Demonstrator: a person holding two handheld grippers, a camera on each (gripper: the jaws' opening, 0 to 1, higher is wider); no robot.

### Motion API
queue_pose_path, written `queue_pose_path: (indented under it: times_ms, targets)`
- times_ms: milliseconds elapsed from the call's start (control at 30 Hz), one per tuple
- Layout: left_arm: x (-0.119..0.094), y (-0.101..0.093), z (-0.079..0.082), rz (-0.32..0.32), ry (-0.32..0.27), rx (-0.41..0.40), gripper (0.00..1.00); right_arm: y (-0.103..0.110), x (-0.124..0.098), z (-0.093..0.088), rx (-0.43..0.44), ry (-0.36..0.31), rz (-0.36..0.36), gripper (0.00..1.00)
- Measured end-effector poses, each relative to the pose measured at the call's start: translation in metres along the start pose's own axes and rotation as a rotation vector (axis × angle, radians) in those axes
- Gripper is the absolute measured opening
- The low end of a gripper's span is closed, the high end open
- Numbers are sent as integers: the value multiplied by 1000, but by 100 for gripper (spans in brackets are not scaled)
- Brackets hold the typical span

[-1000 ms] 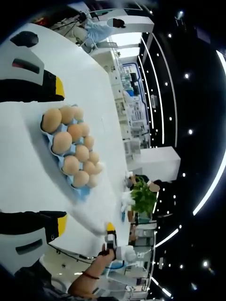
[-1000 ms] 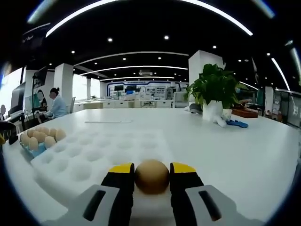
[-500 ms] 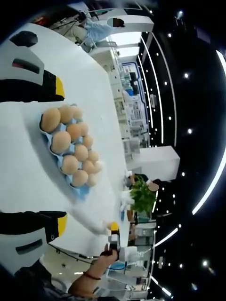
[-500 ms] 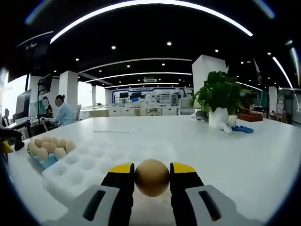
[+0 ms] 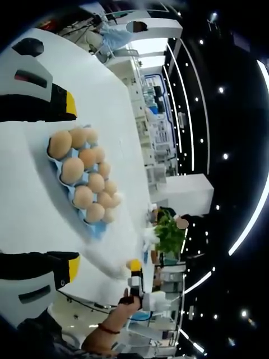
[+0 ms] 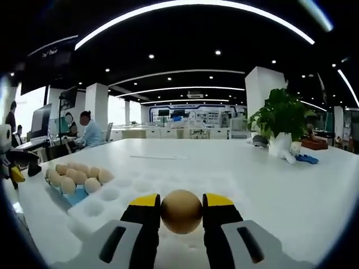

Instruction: Place the egg into an empty slot of the egg tray after lifting it from the table, then release the egg inside the slot.

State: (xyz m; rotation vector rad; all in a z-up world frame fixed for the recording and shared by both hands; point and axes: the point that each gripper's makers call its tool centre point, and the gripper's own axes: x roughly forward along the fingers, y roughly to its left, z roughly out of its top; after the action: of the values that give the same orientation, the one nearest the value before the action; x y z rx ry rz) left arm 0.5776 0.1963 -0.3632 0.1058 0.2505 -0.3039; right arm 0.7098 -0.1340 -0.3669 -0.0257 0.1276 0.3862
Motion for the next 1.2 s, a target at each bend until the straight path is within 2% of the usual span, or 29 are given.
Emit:
queue_pose_path:
  times_ms: [500, 1200]
  targets:
    - [-2, 1, -1, 1, 2, 0, 98, 29, 10, -3, 1, 7, 85, 31]
    - [-4, 1, -4, 4, 5, 0, 98, 100, 21, -2, -8, 13, 242, 30]
